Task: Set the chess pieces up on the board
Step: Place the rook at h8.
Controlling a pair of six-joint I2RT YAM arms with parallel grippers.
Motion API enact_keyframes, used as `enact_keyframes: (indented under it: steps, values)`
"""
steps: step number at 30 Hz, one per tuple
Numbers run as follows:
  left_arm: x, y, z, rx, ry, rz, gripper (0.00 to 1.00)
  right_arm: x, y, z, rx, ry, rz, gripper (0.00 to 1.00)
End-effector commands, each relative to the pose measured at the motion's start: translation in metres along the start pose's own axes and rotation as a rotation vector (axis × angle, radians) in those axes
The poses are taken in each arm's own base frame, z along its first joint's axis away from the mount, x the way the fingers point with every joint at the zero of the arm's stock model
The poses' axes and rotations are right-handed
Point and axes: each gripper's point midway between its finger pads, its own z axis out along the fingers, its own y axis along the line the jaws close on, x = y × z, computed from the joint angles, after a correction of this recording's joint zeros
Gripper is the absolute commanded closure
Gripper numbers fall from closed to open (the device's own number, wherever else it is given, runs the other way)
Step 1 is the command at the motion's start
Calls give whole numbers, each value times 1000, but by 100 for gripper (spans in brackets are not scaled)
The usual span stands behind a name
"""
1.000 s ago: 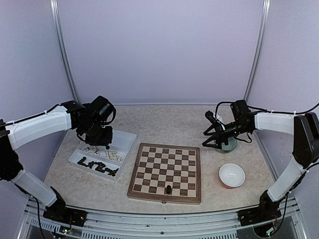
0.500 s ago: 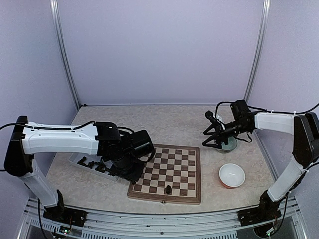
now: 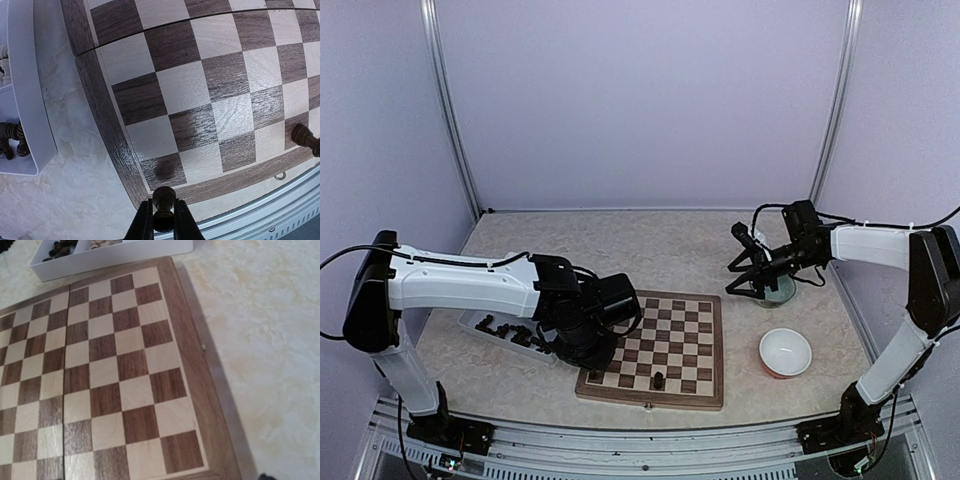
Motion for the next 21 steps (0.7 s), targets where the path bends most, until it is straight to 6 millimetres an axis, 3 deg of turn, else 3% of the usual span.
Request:
enact_keyframes:
  steps: [1, 21]
  values:
    - [-10, -13, -2, 28, -27, 8, 88, -8, 3, 0, -15, -8, -23, 16]
    - [-8, -6, 12, -35, -3, 11, 85, -7, 3, 1, -23, -5, -21, 16]
